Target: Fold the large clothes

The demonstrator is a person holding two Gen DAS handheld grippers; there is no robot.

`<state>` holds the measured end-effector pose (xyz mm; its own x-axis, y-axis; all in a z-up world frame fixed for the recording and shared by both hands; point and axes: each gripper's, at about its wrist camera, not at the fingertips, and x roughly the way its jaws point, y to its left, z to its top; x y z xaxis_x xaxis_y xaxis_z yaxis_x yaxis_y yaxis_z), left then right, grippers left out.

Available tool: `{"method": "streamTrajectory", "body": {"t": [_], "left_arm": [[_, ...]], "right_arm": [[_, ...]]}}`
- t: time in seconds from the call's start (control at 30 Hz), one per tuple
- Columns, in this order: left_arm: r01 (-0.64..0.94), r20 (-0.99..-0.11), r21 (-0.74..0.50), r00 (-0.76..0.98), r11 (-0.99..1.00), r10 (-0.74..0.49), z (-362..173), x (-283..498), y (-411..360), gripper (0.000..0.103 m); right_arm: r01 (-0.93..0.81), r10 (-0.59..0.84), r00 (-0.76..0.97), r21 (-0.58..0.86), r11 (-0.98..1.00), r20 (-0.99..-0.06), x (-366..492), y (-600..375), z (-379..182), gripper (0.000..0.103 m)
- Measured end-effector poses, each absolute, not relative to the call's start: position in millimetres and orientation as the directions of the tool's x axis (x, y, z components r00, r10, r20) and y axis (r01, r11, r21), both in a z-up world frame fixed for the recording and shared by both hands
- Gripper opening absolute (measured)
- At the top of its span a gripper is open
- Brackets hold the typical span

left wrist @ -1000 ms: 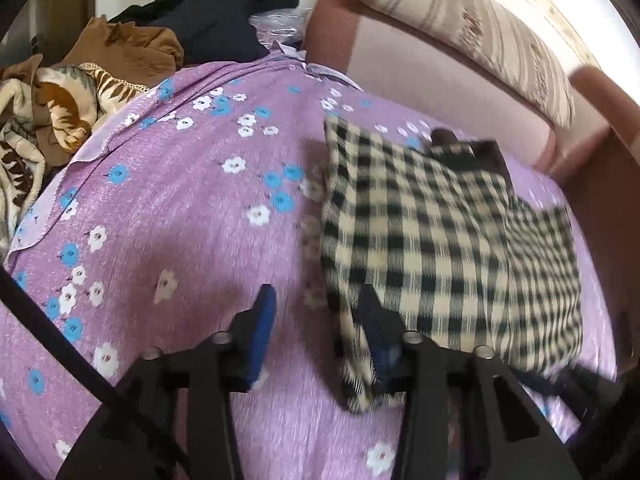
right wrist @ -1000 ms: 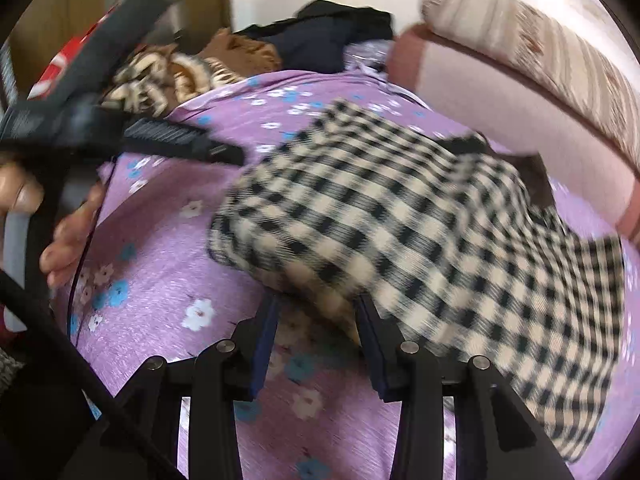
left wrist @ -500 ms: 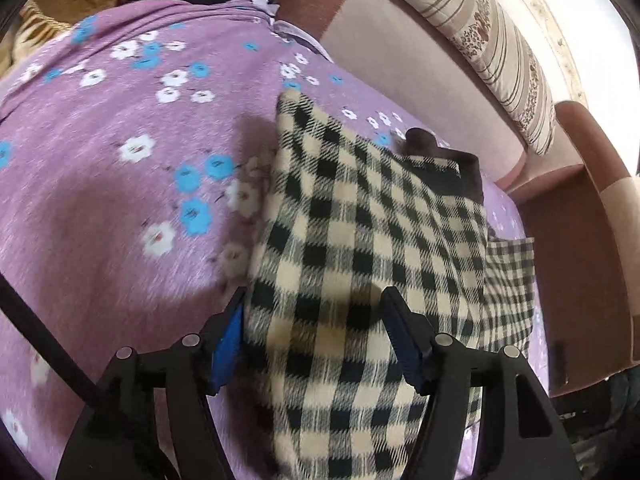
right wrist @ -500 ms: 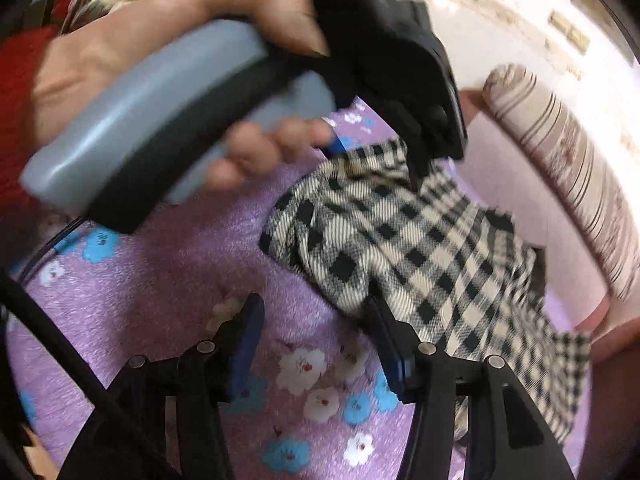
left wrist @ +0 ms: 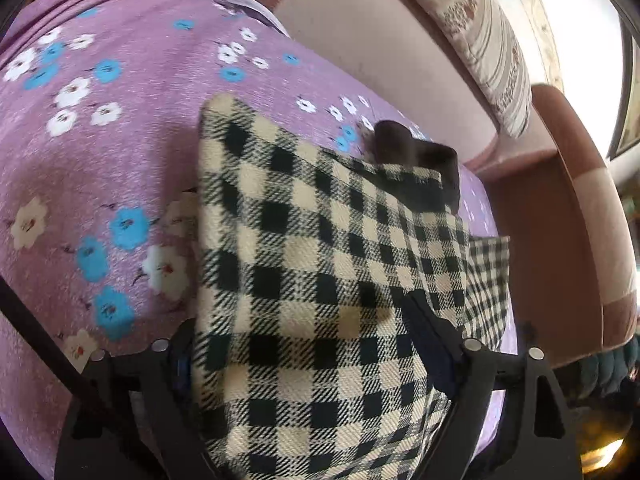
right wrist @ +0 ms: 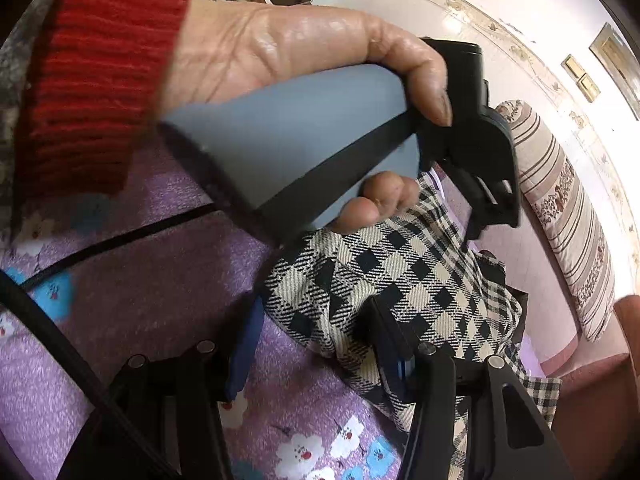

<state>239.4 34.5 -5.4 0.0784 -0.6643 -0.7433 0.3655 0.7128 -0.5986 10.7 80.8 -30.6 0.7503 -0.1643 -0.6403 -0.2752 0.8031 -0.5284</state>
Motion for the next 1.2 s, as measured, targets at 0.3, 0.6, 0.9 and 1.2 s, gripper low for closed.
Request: {"method": "streamTrajectory", "body": {"t": [0.3, 0.6, 0.9, 1.2], "left_arm": [[0.355, -0.786, -0.547, 0.094, 0.758, -0.611, 3, 235, 36, 0.015], [0.392, -0.822, -0.441, 0.184, 0.807, -0.539, 67, 210, -5, 0.013], [0.509, -0.824, -0.39, 0.179, 0.767, -0.538, 104, 171, -123, 0.011], [0.601, -0.872, -0.319, 0.118, 0.733, -0.476, 81, 129, -242, 0.008]], "right_arm": [[-0.271, -0.139, 0.746, -0.488, 0.83, -0.651, 11, 85, -27, 0.01], [-0.118, -0.114, 0.826, -0.367, 0.923, -0.553, -20, 37, 25, 0.009], [0.08, -0.212, 0.835, -0.27, 0.96, -0.507, -61, -52, 55, 0.009], [0.239, -0.282, 0.768, -0.15, 0.959, -0.576, -100, -143, 43, 0.009]]}}
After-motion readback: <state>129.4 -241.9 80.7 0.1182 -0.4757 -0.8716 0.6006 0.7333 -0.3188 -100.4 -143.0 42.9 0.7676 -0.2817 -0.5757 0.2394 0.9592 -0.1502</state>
